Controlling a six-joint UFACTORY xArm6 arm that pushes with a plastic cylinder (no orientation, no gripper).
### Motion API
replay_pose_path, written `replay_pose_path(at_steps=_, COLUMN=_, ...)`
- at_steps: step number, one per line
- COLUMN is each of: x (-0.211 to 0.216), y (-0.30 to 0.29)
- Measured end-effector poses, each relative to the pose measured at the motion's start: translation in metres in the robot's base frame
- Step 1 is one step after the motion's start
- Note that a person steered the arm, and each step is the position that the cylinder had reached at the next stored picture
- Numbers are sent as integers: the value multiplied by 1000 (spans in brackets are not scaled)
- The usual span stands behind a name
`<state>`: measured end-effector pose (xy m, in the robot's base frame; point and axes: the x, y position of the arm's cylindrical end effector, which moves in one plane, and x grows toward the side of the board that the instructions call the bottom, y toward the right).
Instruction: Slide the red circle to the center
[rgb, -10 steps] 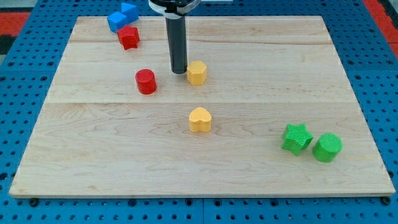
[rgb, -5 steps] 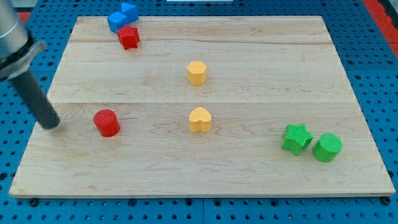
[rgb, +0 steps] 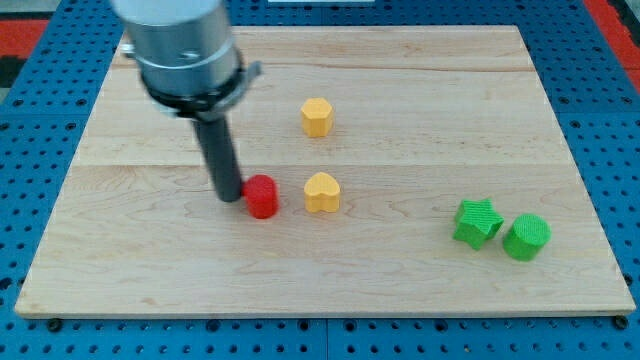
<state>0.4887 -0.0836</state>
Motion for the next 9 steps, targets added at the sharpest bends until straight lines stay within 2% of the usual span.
replay_pose_path(at_steps=1, x=11, y=33)
replay_pose_path(at_steps=3, x=62, y=48)
replay_pose_path(at_steps=4, x=59, y=58)
replay_pose_path(at_steps=7, x=3, y=87)
replay_pose_path(at_steps=9, x=-71, y=88)
